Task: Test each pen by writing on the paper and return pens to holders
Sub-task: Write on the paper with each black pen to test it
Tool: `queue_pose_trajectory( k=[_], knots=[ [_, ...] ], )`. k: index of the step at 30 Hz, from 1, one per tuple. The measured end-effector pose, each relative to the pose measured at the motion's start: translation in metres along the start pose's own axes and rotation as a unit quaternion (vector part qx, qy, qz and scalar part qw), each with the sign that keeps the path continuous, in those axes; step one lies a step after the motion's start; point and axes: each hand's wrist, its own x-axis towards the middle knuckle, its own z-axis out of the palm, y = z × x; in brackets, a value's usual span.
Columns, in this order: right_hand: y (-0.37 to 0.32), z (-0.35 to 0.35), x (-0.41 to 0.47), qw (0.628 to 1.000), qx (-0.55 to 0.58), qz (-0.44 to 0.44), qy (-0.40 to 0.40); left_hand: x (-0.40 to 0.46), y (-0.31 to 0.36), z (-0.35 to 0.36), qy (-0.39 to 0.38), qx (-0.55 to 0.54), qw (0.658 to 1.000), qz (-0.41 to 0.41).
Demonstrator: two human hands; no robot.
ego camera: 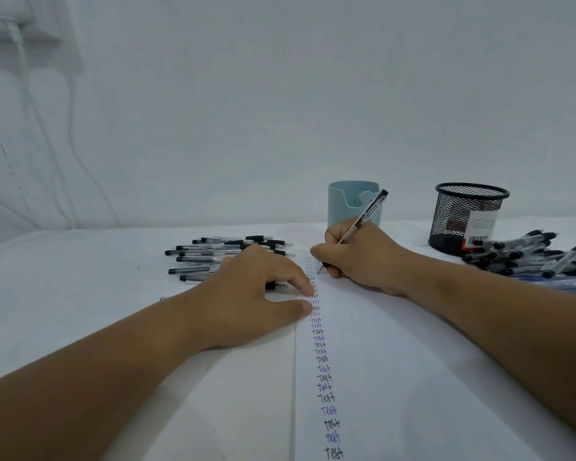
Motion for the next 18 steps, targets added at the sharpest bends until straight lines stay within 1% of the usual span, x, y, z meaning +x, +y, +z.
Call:
queue_pose_trajectory(
  k=[4, 11, 16, 18],
  knots=[
    [0.0016, -0.0005, 0.0002, 1.000, 0.023, 0.002, 0.001, 0.0005, -0.0005, 0.0008, -0.005, 0.008, 1.000, -0.010],
    [0.0038, 0.0021, 0.0032, 0.999, -0.029, -0.014, 0.017, 0.0009, 0.0002, 0.0003, 0.001, 0.005, 1.000, 0.007],
    [0.0065, 0.0016, 0.0022, 1.000, 0.002, -0.010, 0.020, 0.0006, 0.0002, -0.0003, -0.001, 0.011, 1.000, 0.007],
    [0.0055, 0.0016, 0.0019, 1.000, -0.009, -0.017, 0.017, 0.0011, 0.0002, -0.0001, -0.001, 0.008, 1.000, 0.010]
  ],
)
